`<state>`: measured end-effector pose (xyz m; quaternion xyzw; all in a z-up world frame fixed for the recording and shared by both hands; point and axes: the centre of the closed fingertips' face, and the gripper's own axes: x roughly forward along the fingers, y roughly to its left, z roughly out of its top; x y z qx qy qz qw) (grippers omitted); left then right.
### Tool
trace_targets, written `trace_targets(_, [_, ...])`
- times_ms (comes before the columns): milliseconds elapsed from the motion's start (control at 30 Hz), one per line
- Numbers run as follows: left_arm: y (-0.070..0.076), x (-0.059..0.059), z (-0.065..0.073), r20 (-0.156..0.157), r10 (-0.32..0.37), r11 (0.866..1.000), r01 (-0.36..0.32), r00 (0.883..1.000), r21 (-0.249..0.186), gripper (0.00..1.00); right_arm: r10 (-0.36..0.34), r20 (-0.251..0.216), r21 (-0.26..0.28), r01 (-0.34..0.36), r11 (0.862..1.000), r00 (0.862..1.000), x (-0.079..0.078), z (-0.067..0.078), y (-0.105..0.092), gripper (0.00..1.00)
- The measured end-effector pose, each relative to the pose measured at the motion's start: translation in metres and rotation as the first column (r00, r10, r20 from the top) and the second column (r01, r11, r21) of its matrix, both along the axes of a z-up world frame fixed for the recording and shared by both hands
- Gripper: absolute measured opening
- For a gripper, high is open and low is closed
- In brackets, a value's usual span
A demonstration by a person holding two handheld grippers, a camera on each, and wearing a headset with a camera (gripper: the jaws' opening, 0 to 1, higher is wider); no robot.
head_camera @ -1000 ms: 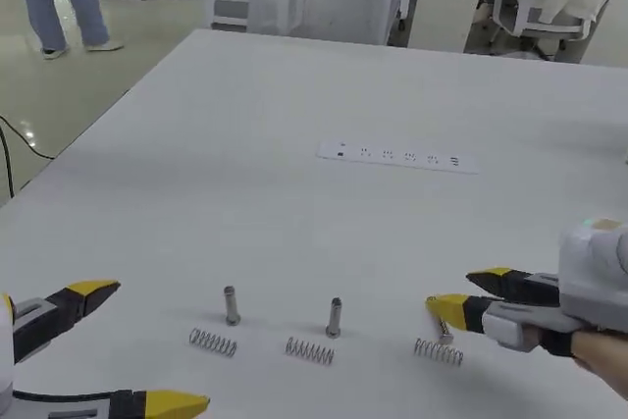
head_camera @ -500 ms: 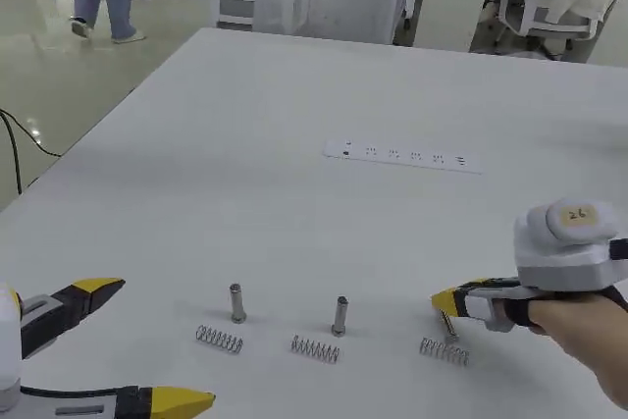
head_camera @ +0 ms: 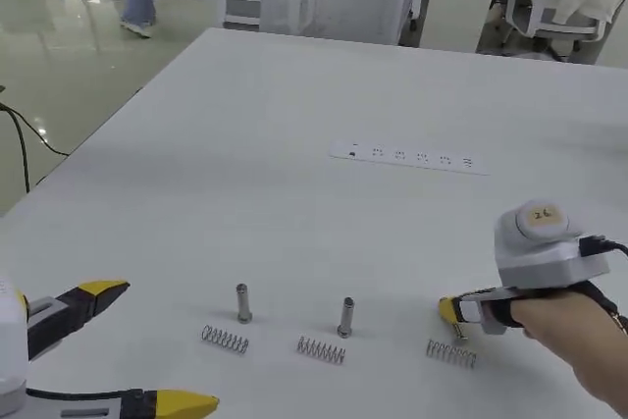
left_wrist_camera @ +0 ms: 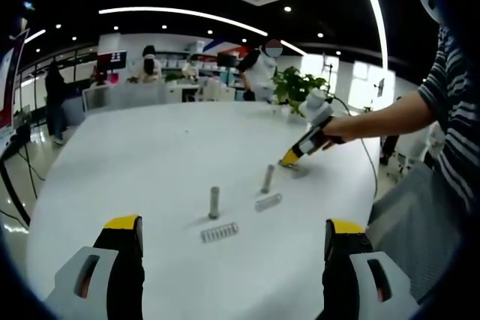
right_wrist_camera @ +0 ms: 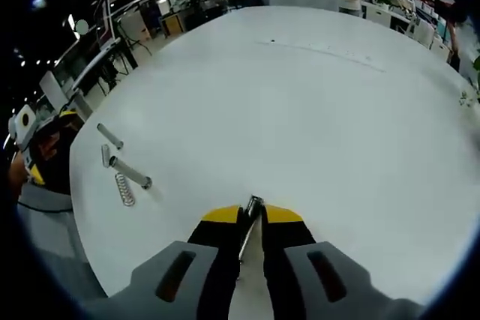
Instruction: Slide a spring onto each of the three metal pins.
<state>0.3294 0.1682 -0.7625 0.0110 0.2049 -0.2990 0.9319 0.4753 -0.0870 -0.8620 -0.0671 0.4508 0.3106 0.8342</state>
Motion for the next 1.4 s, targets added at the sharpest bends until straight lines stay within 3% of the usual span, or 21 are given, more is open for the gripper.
trace_targets(200, [-0.001, 0.0, 0.0, -0.002, -0.002, 1.0, 0.002, 1.0, 0.0, 0.98, 0.04, 0.028, -0.019, -0.04, 0.999, 0.999, -0.005, 0.003, 0.0, 0.05])
trace_targets(433, [0.001, 0.0, 0.0, -0.003, 0.001, 1.0, -0.001, 1.0, 0.001, 0.98, 0.028, 0.068, 0.05, -0.031, 0.998, 0.997, -0.007, 0.019, 0.0, 0.05])
trace_targets(700, [-0.003, 0.0, 0.002, 0.003, -0.005, 1.0, 0.005, 1.0, 0.002, 0.98, 0.029, 0.124, 0.087, -0.04, 0.995, 0.992, -0.011, 0.034, 0.002, 0.05])
trace_targets(1200, [-0.005, -0.001, 0.004, 0.008, -0.01, 1.0, 0.01, 1.0, -0.002, 0.98, 0.051, 0.191, 0.075, -0.066, 0.995, 0.98, -0.014, 0.041, 0.002, 0.05])
trace_targets(1400, [-0.006, -0.001, 0.004, 0.008, -0.009, 1.0, 0.01, 1.0, -0.006, 0.98, 0.061, 0.21, 0.069, -0.077, 0.995, 0.976, -0.023, 0.043, -0.001, 0.05])
